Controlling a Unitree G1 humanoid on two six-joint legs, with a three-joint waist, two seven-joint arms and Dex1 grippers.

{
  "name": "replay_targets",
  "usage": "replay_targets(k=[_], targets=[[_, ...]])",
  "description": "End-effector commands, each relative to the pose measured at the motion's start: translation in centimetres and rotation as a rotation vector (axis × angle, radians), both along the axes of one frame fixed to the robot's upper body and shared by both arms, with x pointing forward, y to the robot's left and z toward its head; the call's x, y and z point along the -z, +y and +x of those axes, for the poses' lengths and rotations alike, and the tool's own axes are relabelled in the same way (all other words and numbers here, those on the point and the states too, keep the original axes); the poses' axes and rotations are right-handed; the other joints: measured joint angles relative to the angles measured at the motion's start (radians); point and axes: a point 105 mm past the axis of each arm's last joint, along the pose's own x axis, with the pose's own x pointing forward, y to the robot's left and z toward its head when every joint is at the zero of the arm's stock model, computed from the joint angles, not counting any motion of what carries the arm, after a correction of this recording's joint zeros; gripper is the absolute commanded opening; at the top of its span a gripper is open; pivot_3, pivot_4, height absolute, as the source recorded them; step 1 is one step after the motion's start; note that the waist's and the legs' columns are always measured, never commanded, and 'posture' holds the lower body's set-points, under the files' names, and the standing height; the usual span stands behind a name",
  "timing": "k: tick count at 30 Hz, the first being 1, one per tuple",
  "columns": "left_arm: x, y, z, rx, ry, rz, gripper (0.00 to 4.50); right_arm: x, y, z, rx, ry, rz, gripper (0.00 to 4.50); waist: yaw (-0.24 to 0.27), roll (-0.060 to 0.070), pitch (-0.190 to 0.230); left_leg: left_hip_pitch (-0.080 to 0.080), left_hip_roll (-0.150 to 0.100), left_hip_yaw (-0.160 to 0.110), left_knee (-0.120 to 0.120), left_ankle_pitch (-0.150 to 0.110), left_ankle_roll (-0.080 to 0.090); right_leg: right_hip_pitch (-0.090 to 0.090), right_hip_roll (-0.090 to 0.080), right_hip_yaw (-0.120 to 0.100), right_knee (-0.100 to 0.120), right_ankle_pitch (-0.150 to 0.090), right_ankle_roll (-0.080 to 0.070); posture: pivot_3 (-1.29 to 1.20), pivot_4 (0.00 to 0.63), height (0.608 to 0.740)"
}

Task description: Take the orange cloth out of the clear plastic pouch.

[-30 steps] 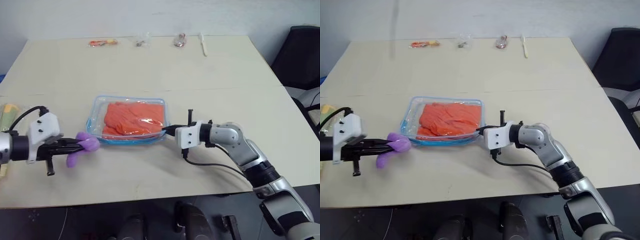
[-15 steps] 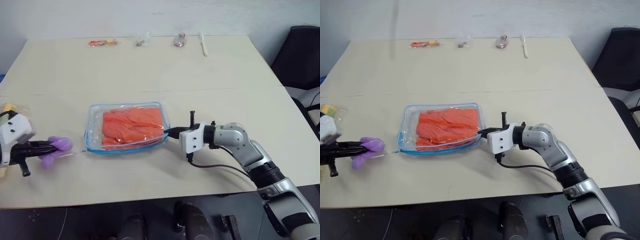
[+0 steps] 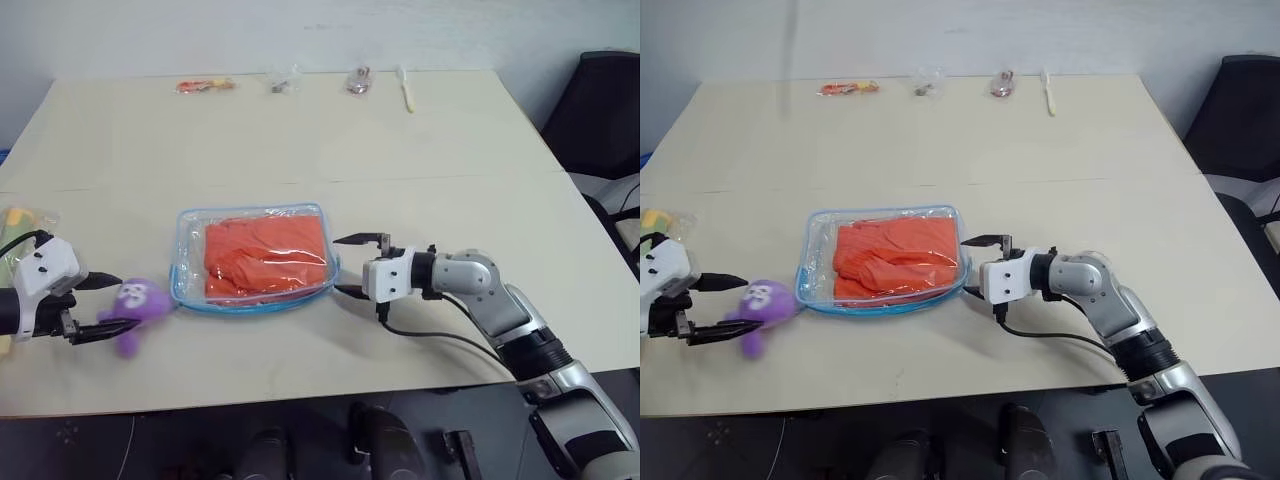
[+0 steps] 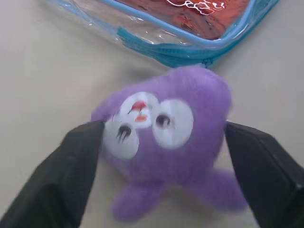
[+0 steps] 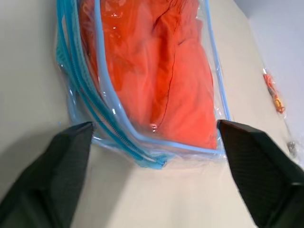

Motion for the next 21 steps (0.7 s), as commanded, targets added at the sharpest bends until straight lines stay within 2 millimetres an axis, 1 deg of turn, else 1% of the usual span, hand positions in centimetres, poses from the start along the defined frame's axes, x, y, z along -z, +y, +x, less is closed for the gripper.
replay_targets(k=[1, 4, 6, 8, 10, 12, 14, 16, 19, 21], targets=[[-2.0, 0.0, -0.6, 0.028, -0.038, 0.022, 4.5, -1.8, -0.7, -0.8, 0.005, -0.029, 0.033, 4.44, 0.001, 0.0, 0.0, 0.0, 0.0, 0.0, 0.0, 0.0, 0.0, 0.0, 0.0, 0.0, 0.0, 0.0, 0.0, 0.0, 0.15, 0.74], [-3.7, 0.0, -0.7, 0.049, -0.071, 0.027, 4.5, -2.4, -1.3, -1.7, 0.026, 0.051, 0.083, 4.44, 0.004, 0.0, 0.0, 0.0, 0.0, 0.0, 0.0, 0.0, 0.0, 0.0, 0.0, 0.0, 0.0, 0.0, 0.0, 0.0, 0.15, 0.74], [-4.9, -0.8, -0.5, 0.079, -0.086, 0.02, 4.5, -2.9, -1.6, -2.6, 0.03, 0.128, 0.124, 4.44, 0.005, 0.0, 0.0, 0.0, 0.0, -0.001, 0.0, 0.0, 0.0, 0.0, 0.0, 0.0, 0.0, 0.0, 0.0, 0.0, 0.15, 0.74], [-6.0, -2.8, -0.1, 0.164, -0.108, 0.053, 4.5, -3.6, -2.1, -4.1, 0.025, 0.275, 0.192, 4.44, 0.013, 0.0, 0.0, 0.0, 0.0, -0.001, 0.001, 0.0, 0.0, 0.0, -0.001, 0.0, 0.0, 0.0, 0.0, 0.0, 0.15, 0.74], [-6.3, -5.2, 0.4, 0.27, -0.14, 0.126, 4.5, -4.7, -2.5, -5.7, 0.017, 0.434, 0.268, 4.44, 0.024, 0.0, 0.0, 0.0, 0.0, -0.002, 0.001, 0.0, 0.0, 0.0, -0.001, 0.0, 0.0, 0.0, 0.0, 0.0, 0.15, 0.74], [-5.9, -7.2, 0.9, 0.352, -0.17, 0.211, 4.5, -5.6, -2.7, -7.0, 0.016, 0.548, 0.323, 4.44, 0.03, 0.001, 0.0, 0.0, 0.0, -0.003, 0.001, 0.0, 0.0, 0.001, -0.002, 0.001, 0.0, 0.0, 0.0, 0.0, 0.15, 0.74], [-5.2, -8.5, 1.5, 0.392, -0.194, 0.264, 4.5, -6.3, -2.7, -7.9, 0.021, 0.619, 0.366, 4.44, 0.03, 0.001, 0.0, 0.001, -0.001, -0.004, 0.001, 0.0, 0.0, 0.001, -0.002, 0.001, 0.0, 0.0, 0.001, 0.0, 0.15, 0.74], [-4.2, -9.2, 2.2, 0.424, -0.225, 0.347, 4.5, -6.9, -2.6, -8.4, 0.024, 0.654, 0.401, 4.44, 0.028, 0.001, 0.0, 0.001, -0.001, -0.004, 0.001, 0.0, 0.0, 0.001, -0.001, 0.001, 0.001, 0.0, 0.0, 0.0, 0.15, 0.74], [-2.2, -9.7, 3.0, 0.462, -0.252, 0.447, 4.5, -7.3, -2.5, -8.4, 0.058, 0.665, 0.448, 4.44, 0.025, 0.001, 0.0, 0.002, -0.001, -0.002, 0.0, 0.0, 0.0, 0.0, 0.0, 0.001, 0.001, 0.0, 0.0, 0.0, 0.15, 0.74], [-1.7, -9.6, 4.0, 0.449, -0.291, 0.501, 4.5, -7.4, -2.5, -8.3, 0.079, 0.665, 0.459, 4.44, 0.028, 0.001, 0.0, 0.001, -0.001, 0.001, 0.0, 0.0, 0.0, 0.0, 0.0, 0.001, 0.001, 0.0, 0.0, 0.0, 0.15, 0.74]])
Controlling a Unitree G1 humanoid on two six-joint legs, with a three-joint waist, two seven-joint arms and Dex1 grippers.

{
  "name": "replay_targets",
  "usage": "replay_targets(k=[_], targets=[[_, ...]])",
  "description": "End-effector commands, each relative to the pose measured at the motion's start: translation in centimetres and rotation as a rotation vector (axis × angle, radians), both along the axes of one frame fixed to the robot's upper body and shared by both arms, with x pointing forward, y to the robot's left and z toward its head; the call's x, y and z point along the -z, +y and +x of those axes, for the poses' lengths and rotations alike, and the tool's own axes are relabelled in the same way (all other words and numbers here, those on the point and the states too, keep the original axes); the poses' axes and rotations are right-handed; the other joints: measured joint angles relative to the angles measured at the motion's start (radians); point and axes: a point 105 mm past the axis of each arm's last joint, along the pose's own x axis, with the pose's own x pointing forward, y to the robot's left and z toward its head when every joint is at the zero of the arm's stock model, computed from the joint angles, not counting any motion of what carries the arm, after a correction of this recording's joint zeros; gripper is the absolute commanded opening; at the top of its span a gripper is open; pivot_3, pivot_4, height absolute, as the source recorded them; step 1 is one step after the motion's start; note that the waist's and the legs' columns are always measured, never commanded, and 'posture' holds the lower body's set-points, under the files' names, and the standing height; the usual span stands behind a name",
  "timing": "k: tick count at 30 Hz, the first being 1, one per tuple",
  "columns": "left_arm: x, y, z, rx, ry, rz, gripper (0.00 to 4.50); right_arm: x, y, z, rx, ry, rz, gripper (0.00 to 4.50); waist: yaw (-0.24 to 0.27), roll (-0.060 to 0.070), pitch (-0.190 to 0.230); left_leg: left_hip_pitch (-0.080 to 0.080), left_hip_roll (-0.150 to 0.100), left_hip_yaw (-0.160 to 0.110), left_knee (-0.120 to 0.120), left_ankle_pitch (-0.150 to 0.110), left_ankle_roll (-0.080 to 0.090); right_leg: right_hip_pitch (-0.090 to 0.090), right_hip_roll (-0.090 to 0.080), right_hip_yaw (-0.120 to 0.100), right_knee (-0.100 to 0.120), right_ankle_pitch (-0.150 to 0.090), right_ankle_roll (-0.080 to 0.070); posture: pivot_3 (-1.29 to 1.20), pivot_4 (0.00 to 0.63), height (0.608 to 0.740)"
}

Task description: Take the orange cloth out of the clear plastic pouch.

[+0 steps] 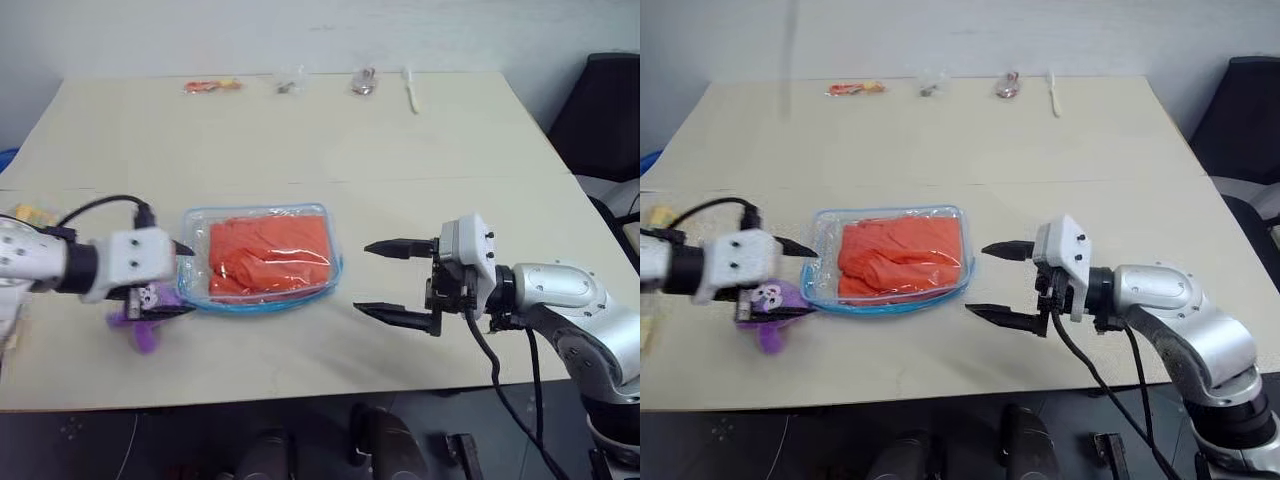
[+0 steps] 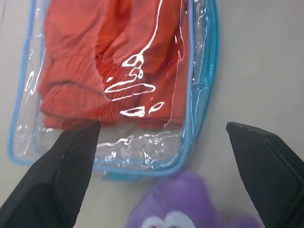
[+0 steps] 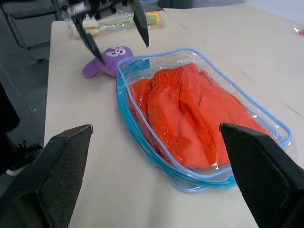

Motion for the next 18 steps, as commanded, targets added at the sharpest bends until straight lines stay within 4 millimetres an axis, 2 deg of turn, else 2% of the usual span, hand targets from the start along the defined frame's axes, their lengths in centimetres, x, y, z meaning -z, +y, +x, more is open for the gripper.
replay_targets(k=[1, 7, 15, 18], targets=[[-0.1, 0.0, 1.6, 0.0, -0.133, 0.087, 4.5, -1.0, 0.1, -0.5, 0.024, -0.028, 0.027, 4.44, 0.003, 0.0, 0.0, 0.0, 0.0, 0.0, 0.0, 0.0, 0.0, 0.0, 0.0, 0.0, 0.0, 0.0, 0.0, 0.0, 0.15, 0.74], [0.2, -1.4, 2.7, 0.013, -0.199, 0.048, 4.5, 0.4, -0.3, -1.5, 0.036, 0.008, 0.016, 4.44, 0.025, -0.001, 0.0, -0.001, -0.001, 0.0, 0.001, 0.0, 0.0, 0.0, -0.001, 0.0, 0.0, 0.0, 0.0, 0.0, 0.15, 0.74], [0.8, -2.1, 2.4, 0.007, -0.158, -0.036, 4.5, 1.6, -0.5, -2.5, 0.031, 0.017, -0.019, 4.44, 0.027, -0.001, 0.0, 0.0, 0.0, 0.0, 0.003, 0.0, 0.0, 0.0, -0.001, 0.0, 0.001, 0.0, 0.0, 0.0, 0.15, 0.74], [1.0, -2.4, 2.1, 0.006, -0.143, -0.064, 3.96, 1.8, -0.7, -2.5, 0.036, 0.005, -0.036, 4.5, 0.027, -0.001, 0.0, 0.0, 0.0, 0.0, 0.003, 0.0, 0.0, 0.0, -0.001, 0.0, 0.001, 0.0, 0.0, 0.0, 0.15, 0.74]])
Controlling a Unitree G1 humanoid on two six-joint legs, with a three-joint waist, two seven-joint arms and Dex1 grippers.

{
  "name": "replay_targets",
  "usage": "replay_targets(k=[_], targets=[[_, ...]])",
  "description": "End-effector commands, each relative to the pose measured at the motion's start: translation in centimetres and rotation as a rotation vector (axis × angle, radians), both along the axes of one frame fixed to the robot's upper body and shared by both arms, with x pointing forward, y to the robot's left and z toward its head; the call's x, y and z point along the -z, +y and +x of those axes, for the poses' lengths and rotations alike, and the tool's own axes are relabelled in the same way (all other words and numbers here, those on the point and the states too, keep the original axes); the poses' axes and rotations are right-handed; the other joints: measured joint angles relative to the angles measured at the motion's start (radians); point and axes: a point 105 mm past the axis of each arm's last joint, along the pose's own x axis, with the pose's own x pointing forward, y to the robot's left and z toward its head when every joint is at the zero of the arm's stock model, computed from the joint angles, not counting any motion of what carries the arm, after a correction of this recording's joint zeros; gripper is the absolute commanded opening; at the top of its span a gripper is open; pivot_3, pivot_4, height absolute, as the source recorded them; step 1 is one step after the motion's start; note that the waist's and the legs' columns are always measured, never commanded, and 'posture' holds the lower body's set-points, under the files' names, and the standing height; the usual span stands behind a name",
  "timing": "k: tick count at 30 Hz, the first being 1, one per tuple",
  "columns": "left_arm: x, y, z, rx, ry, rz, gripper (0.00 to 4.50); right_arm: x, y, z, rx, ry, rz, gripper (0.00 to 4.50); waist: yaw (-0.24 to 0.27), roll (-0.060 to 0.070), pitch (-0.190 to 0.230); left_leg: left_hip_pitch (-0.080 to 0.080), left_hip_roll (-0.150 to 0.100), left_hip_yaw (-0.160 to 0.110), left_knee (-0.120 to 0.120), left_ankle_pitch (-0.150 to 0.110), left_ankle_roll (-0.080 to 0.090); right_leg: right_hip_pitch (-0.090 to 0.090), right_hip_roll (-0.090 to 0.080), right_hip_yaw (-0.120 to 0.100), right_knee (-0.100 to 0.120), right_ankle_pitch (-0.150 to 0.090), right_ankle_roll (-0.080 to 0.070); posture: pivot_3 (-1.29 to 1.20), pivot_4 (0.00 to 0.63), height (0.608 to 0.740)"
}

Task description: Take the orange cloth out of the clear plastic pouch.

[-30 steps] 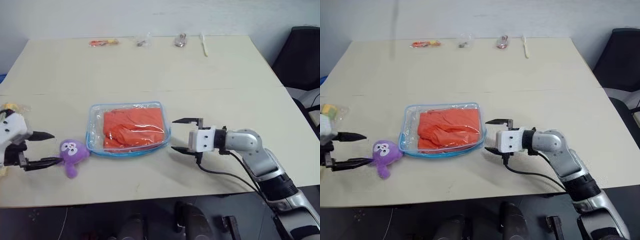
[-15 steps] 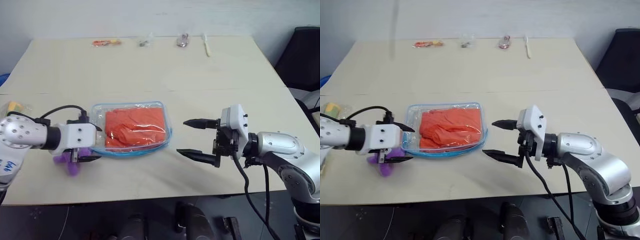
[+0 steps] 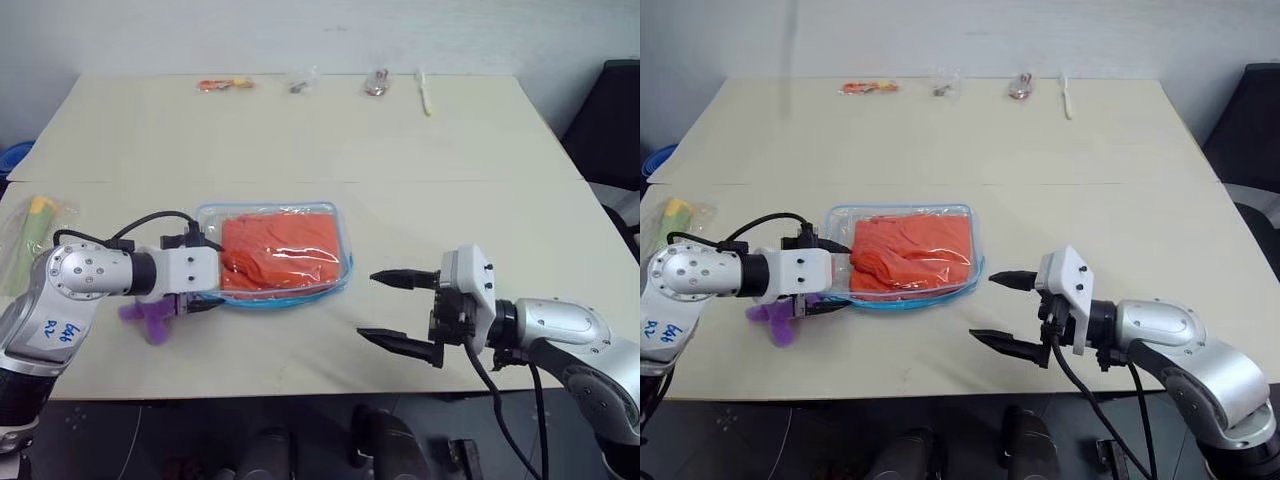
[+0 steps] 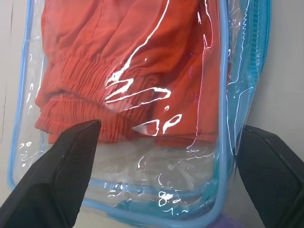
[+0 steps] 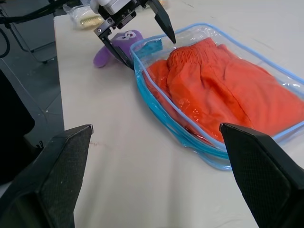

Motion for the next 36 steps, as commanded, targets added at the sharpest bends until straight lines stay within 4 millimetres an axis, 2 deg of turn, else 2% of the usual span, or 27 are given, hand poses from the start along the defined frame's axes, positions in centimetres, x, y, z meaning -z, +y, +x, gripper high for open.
replay_targets(k=[1, 9, 13, 17, 19, 23, 26, 30, 31, 35, 36], targets=[[-0.7, -0.3, -0.4, 0.009, -0.018, -0.027, 3.7, -0.8, 0.0, -0.6, -0.011, -0.071, -0.016, 4.5, 0.0, 0.0, 0.0, 0.0, 0.0, 0.0, 0.0, 0.0, 0.0, 0.0, 0.0, 0.0, 0.0, 0.0, 0.0, 0.0, 0.15, 0.74], [-0.4, -0.4, -0.7, 0.006, -0.01, -0.059, 1.07, -0.3, 0.0, -0.6, -0.013, -0.076, -0.03, 4.5, 0.001, 0.0, 0.0, 0.0, 0.0, 0.0, 0.0, 0.0, 0.0, 0.0, 0.0, 0.0, 0.0, 0.0, 0.0, 0.0, 0.15, 0.74], [-0.4, -0.6, -0.9, -0.005, 0.009, -0.112, 0.01, 0.2, -0.1, -0.4, 0.0, -0.082, -0.054, 4.5, 0.001, 0.0, 0.0, 0.0, 0.0, -0.001, 0.0, 0.0, 0.0, 0.0, 0.0, 0.0, 0.0, 0.0, 0.0, 0.0, 0.15, 0.74], [-0.8, -1.4, -1.1, -0.046, 0.019, -0.205, 0.01, 1.2, -0.1, 0.5, 0.053, -0.138, -0.122, 4.5, 0.001, 0.0, 0.0, 0.0, 0.0, -0.001, 0.0, 0.0, 0.0, 0.0, 0.0, 0.0, 0.0, 0.0, 0.0, 0.0, 0.15, 0.74], [-1.5, -2.0, -0.9, -0.084, 0.009, -0.296, 0.01, 1.5, 0.1, 1.0, 0.09, -0.162, -0.127, 4.5, 0.002, 0.0, 0.0, 0.0, 0.0, -0.001, 0.0, 0.0, 0.0, 0.0, 0.0, 0.0, 0.0, 0.0, 0.0, 0.0, 0.15, 0.74], [-2.1, -2.6, -0.8, -0.113, -0.014, -0.369, 0.01, 1.8, 0.9, 1.7, 0.148, -0.186, -0.111, 4.5, 0.0, -0.001, -0.001, 0.0, 0.0, -0.001, 0.001, 0.0, 0.0, 0.001, 0.0, 0.0, 0.0, 0.0, 0.0, 0.0, 0.15, 0.74], [-2.3, -2.9, -0.7, -0.128, -0.034, -0.392, 0.0, 2.0, 1.7, 1.7, 0.165, -0.205, -0.103, 3.98, -0.001, -0.001, -0.001, 0.0, 0.0, -0.001, 0.001, 0.0, 0.0, 0.001, 0.0, 0.0, 0.0, 0.0, 0.0, 0.0, 0.15, 0.74], [-2.0, -3.6, -0.7, -0.127, -0.034, -0.4, 0.0, 2.8, 2.6, 2.5, 0.191, -0.268, -0.143, 2.67, -0.001, -0.001, -0.001, 0.0, 0.0, -0.001, 0.001, 0.0, 0.0, 0.001, 0.0, 0.0, 0.0, 0.0, 0.0, 0.0, 0.15, 0.74], [-2.1, -3.8, -0.7, -0.123, -0.039, -0.407, 0.0, 2.8, 2.7, 2.8, 0.202, -0.291, -0.153, 2.22, -0.001, -0.001, -0.001, 0.0, 0.0, -0.001, 0.001, 0.0, 0.0, 0.001, 0.0, 0.0, 0.0, 0.0, 0.0, 0.0, 0.15, 0.74], [-2.4, -4.4, -0.6, -0.12, -0.052, -0.435, 0.0, 2.9, 3.7, 5.1, 0.263, -0.442, -0.218, 0.89, -0.003, -0.001, -0.001, 0.0, 0.0, -0.001, 0.001, 0.0, 0.0, 0.001, 0.0, 0.0, 0.0, 0.0, 0.0, 0.0, 0.15, 0.74], [-2.4, -4.5, -0.6, -0.12, -0.052, -0.433, 0.0, 2.9, 4.1, 5.8, 0.268, -0.478, -0.228, 0.89, -0.004, -0.001, -0.001, 0.0, 0.0, -0.001, 0.001, 0.0, 0.0, 0.001, 0.0, 0.0, 0.0, 0.0, 0.0, 0.0, 0.15, 0.74]])
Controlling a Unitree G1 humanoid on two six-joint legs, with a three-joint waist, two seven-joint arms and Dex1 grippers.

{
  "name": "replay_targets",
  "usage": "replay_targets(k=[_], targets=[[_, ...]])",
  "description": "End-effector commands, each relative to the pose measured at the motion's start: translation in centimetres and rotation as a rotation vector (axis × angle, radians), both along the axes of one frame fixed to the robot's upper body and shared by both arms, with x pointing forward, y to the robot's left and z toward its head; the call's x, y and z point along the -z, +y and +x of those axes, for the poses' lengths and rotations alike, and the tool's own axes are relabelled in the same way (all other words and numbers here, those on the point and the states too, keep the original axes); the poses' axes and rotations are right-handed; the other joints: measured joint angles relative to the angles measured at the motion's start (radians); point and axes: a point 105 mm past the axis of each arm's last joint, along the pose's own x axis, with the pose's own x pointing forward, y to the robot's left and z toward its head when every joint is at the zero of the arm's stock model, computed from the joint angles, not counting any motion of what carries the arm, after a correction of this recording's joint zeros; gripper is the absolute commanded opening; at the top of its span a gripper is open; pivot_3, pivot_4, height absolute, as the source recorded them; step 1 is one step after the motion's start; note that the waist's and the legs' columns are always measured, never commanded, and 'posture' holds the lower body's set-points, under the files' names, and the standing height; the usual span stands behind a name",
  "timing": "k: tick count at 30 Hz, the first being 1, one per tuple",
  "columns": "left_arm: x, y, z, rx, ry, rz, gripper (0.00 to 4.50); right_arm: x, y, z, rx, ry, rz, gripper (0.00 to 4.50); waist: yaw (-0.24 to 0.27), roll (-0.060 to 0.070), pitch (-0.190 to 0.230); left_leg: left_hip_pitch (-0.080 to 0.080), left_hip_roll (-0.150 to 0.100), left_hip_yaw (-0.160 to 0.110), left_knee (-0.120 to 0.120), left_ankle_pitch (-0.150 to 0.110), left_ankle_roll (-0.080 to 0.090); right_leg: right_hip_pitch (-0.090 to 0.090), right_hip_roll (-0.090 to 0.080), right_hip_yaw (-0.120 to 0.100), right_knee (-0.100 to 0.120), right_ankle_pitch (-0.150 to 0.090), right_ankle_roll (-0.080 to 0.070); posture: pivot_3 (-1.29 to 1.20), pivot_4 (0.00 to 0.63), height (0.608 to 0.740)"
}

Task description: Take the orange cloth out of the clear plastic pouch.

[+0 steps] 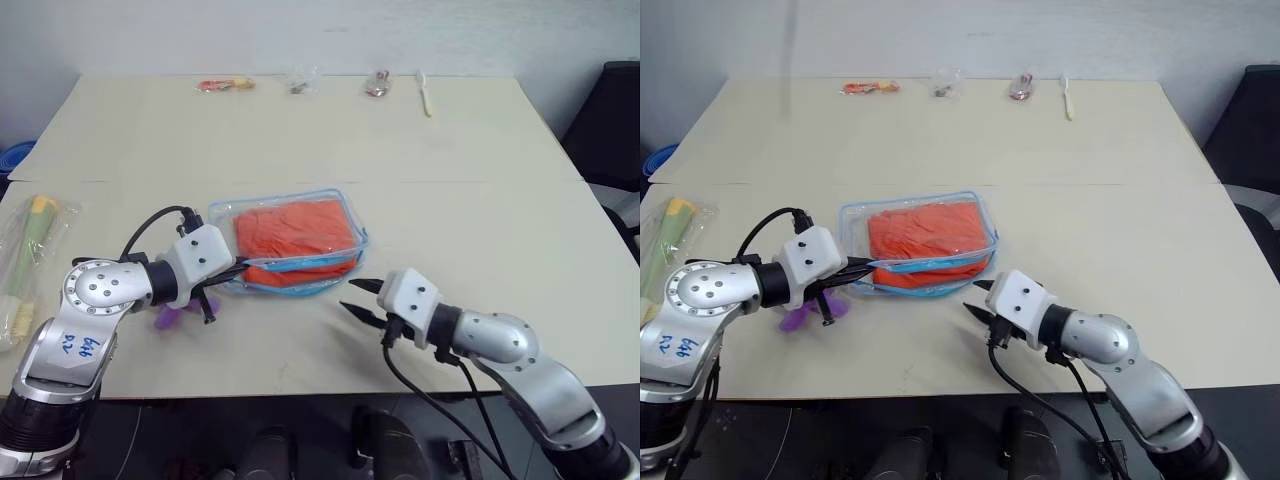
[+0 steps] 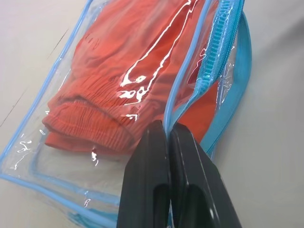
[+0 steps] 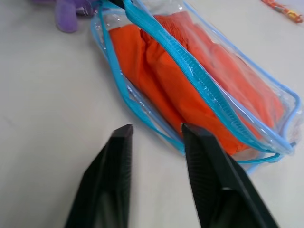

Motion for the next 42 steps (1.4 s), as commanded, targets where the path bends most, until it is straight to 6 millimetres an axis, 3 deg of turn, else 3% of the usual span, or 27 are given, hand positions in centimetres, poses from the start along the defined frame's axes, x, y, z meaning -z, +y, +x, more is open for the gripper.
replay_targets(k=[1, 4, 9, 12, 19, 26, 32, 35, 39, 42], targets=[[-1.4, -1.1, -0.3, 0.033, -0.067, 0.002, 0.0, -0.9, 1.3, 1.7, 0.016, -0.151, -0.03, 0.89, -0.003, 0.0, 0.0, 0.0, 0.0, 0.0, 0.0, 0.0, 0.0, 0.0, 0.0, 0.0, 0.0, 0.0, 0.0, 0.0, 0.15, 0.74], [-1.6, -1.1, -0.1, 0.03, -0.077, 0.007, 0.0, -1.3, 2.6, 2.8, 0.003, -0.207, -0.035, 0.89, -0.004, 0.0, 0.0, 0.0, 0.0, 0.0, 0.0, 0.0, 0.0, 0.0, 0.0, -0.001, 0.0, 0.0, 0.0, 0.0, 0.15, 0.74], [-2.3, -1.3, 0.3, 0.019, -0.097, -0.008, 0.0, -0.4, 3.9, 2.9, -0.05, -0.242, -0.081, 1.06, -0.002, 0.0, 0.0, -0.001, 0.0, -0.001, 0.0, 0.0, 0.0, 0.0, 0.0, -0.001, -0.001, 0.0, 0.0, 0.0, 0.15, 0.74], [-2.5, -1.3, 0.4, 0.015, -0.104, -0.007, 0.0, 0.3, 3.9, 2.9, -0.065, -0.262, -0.123, 1.73, -0.004, 0.0, 0.0, -0.001, 0.0, -0.001, 0.0, 0.0, 0.0, 0.0, 0.0, -0.001, -0.001, 0.0, 0.0, 0.0, 0.15, 0.74], [-2.5, -1.4, 0.3, 0.016, -0.102, -0.012, 0.0, 1.1, 3.9, 3.3, -0.076, -0.335, -0.211, 4.12, -0.011, 0.0, 0.0, -0.001, 0.0, -0.001, 0.0, 0.0, 0.0, 0.0, 0.0, -0.001, -0.001, 0.0, 0.0, 0.0, 0.15, 0.74], [-2.3, -2.0, 0.0, 0.038, -0.095, -0.016, 0.0, 1.1, 4.3, 3.8, -0.064, -0.356, -0.216, 4.12, -0.024, 0.0, 0.0, -0.001, 0.001, -0.002, 0.0, 0.0, 0.0, 0.0, 0.0, -0.001, -0.001, 0.0, 0.0, 0.0, 0.15, 0.74], [-2.2, -1.9, -0.2, 0.036, -0.095, -0.011, 0.0, -1.3, 4.3, 1.5, -0.122, -0.082, 0.091, 4.12, -0.021, 0.0, 0.0, -0.001, 0.001, -0.01, 0.0, 0.0, 0.0, 0.0, 0.0, -0.001, -0.001, 0.0, 0.0, 0.0, 0.15, 0.74], [-2.1, -1.9, -0.1, 0.038, -0.093, -0.005, 0.0, -1.4, 3.9, 1.0, -0.139, -0.016, 0.12, 3.48, -0.022, 0.0, 0.0, -0.001, 0.0, -0.011, 0.0, 0.0, 0.0, 0.0, -0.001, -0.001, -0.001, 0.0, 0.0, 0.0, 0.15, 0.74], [-2.2, -1.9, 0.1, 0.04, -0.095, -0.009, 0.0, -1.1, 4.0, 1.7, -0.114, -0.011, 0.087, 2.11, -0.022, 0.0, 0.0, -0.001, 0.0, -0.011, 0.0, 0.0, 0.0, 0.0, 0.0, -0.001, 0.0, 0.0, 0.0, 0.0, 0.15, 0.74], [-2.2, -2.0, 0.1, 0.044, -0.096, -0.008, 0.0, -0.6, 3.9, 3.2, -0.042, -0.042, 0.045, 2.11, -0.023, 0.0, 0.0, -0.001, 0.0, -0.01, 0.0, 0.0, 0.0, 0.0, 0.0, -0.001, 0.0, 0.0, 0.0, 0.0, 0.15, 0.74]])
